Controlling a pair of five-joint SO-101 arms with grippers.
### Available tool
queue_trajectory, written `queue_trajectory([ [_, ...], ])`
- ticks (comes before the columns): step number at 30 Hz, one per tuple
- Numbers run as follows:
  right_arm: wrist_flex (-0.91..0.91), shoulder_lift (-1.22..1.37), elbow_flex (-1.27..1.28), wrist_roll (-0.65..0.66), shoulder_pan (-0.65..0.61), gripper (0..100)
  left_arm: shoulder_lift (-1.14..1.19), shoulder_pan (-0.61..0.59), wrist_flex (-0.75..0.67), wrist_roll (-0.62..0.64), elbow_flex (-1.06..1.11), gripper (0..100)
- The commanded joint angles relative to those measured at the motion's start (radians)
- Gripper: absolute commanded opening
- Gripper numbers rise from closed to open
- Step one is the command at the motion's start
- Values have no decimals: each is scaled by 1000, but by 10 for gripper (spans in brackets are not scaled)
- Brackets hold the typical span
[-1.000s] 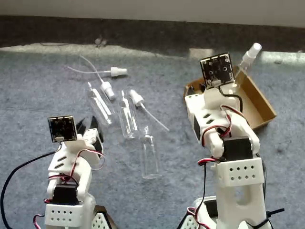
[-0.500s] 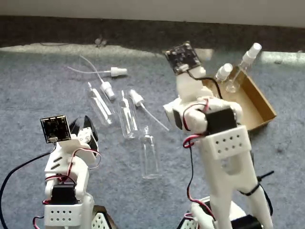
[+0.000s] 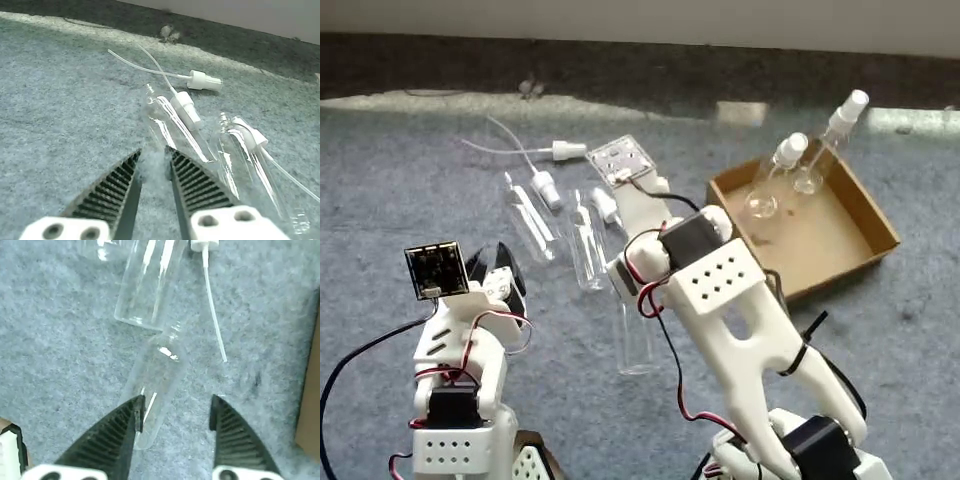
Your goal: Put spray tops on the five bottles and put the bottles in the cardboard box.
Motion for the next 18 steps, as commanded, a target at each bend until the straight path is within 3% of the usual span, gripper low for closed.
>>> queue_trajectory([
  [1, -113, -5, 88, -77, -13, 311, -1, -15, -3, 3, 5, 18],
  [6, -292, -4, 269, -167, -24, 350, -1, -15, -3, 3, 7, 18],
  [13, -317, -1, 311, -198, -183, 350, -1, -13, -3, 3, 7, 18],
  [18, -427, 1, 332, -198, -188, 350, -1, -13, -3, 3, 8, 18],
])
